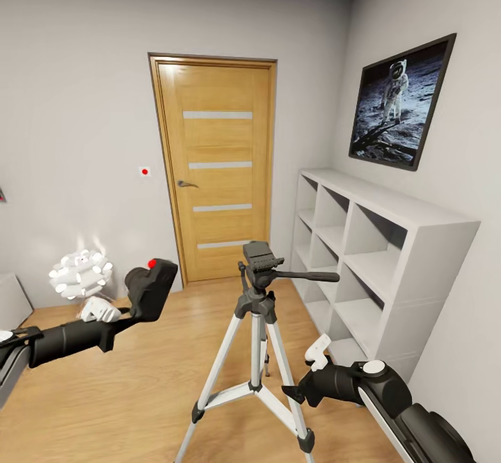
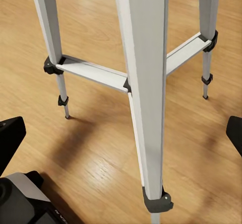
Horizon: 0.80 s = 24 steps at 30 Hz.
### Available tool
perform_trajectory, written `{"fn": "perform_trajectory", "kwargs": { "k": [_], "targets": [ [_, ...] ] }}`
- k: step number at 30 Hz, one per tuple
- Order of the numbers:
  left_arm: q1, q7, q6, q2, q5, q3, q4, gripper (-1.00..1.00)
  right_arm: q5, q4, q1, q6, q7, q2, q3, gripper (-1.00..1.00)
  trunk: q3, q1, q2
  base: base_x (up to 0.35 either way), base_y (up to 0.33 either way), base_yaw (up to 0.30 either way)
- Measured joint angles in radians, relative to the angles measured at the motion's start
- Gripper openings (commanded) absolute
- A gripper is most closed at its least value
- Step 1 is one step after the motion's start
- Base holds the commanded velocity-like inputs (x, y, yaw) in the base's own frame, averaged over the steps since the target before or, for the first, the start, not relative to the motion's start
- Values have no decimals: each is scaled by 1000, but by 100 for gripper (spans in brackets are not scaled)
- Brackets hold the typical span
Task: Attach the digital camera to the camera tripod in the bedroom.
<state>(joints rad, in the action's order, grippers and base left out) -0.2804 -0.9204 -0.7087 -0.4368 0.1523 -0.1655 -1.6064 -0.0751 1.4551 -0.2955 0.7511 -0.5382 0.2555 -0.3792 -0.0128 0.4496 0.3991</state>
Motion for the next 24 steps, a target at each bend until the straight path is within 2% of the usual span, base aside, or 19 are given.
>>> {"fn": "perform_trajectory", "kwargs": {
  "k": [2,3,8,9,13,14,20,21,22,24],
  "targets": [
    [-29,-15,-21,-8,-5,35,0,-100,0,0,0,0,0,0,0,100,0,0,0,0,0,0],
    [-29,-15,-19,-8,-10,35,1,-100,0,0,0,0,0,0,0,100,0,0,0,0,0,0],
    [-134,-66,-92,-45,-17,134,2,-100,0,0,0,0,1,0,0,100,0,0,0,0,0,0],
    [-135,-67,-90,-46,-23,135,2,-100,0,0,0,0,1,0,0,100,0,0,0,0,0,0],
    [-234,-133,-140,-66,-24,194,5,-100,0,0,0,0,1,-1,0,100,0,0,0,0,0,0],
    [-235,-134,-139,-66,-31,195,5,-100,0,0,0,0,1,-1,0,100,0,0,0,0,0,0],
    [-397,-248,-187,-113,-26,290,18,-100,-1,-18,0,-20,1,-1,1,100,0,0,0,0,0,0],
    [-427,-263,-196,-120,-26,309,20,-100,-1,-24,0,-28,1,-1,2,100,0,0,0,0,0,0],
    [-428,-263,-195,-121,-31,310,20,-100,-1,-24,0,-28,1,-1,2,100,0,0,0,0,0,0],
    [-486,-289,-215,-133,-26,347,24,-100,-1,-39,0,-49,1,-1,4,100,0,0,0,0,0,0]
  ]
}}
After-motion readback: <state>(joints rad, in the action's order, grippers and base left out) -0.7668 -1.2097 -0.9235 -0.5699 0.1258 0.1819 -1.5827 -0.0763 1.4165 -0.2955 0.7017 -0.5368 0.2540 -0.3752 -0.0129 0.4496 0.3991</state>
